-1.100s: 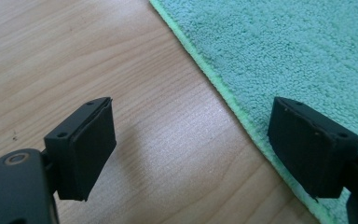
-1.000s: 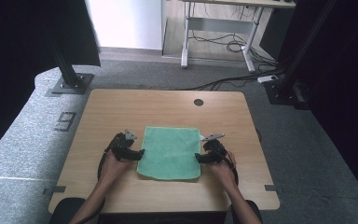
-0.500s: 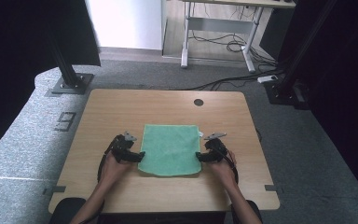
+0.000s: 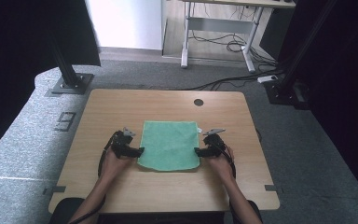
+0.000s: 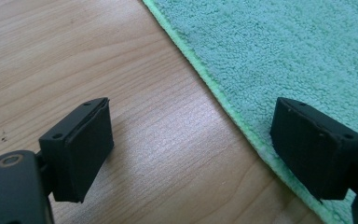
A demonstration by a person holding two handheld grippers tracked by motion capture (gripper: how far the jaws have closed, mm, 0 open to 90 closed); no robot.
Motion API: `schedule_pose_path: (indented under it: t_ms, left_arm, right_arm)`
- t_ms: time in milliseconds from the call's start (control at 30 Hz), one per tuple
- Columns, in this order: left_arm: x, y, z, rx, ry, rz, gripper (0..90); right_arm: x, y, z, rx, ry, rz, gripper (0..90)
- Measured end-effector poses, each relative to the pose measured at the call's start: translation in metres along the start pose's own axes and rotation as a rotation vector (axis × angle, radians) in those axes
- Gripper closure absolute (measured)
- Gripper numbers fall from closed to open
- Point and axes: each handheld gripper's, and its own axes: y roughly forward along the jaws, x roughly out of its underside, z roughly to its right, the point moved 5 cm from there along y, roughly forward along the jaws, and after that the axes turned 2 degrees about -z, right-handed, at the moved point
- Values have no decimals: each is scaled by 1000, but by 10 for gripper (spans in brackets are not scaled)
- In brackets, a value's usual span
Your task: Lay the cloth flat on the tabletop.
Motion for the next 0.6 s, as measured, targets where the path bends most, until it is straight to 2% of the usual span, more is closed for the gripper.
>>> schedule_pose_path:
  t_ms: [100, 200, 300, 433, 500, 600]
  left_arm:
    - [-2, -3, 2, -3, 21, 2, 139]
    - [-3, -6, 4, 8, 25, 9, 139]
    - [-4, -16, 8, 44, 42, 20, 139]
    - [-2, -23, 12, 71, 48, 28, 139]
    - [2, -31, 14, 91, 52, 37, 136]
    - [4, -36, 15, 95, 56, 41, 132]
  right_arm:
    - [0, 0, 1, -8, -1, 1, 239]
    - [0, -1, 1, -14, 7, -4, 239]
    - [2, -8, 3, -22, 19, 7, 237]
    - [3, -17, 4, -30, 27, 22, 212]
    - [4, -26, 4, -49, 42, 27, 175]
    - [5, -32, 4, -74, 60, 32, 146]
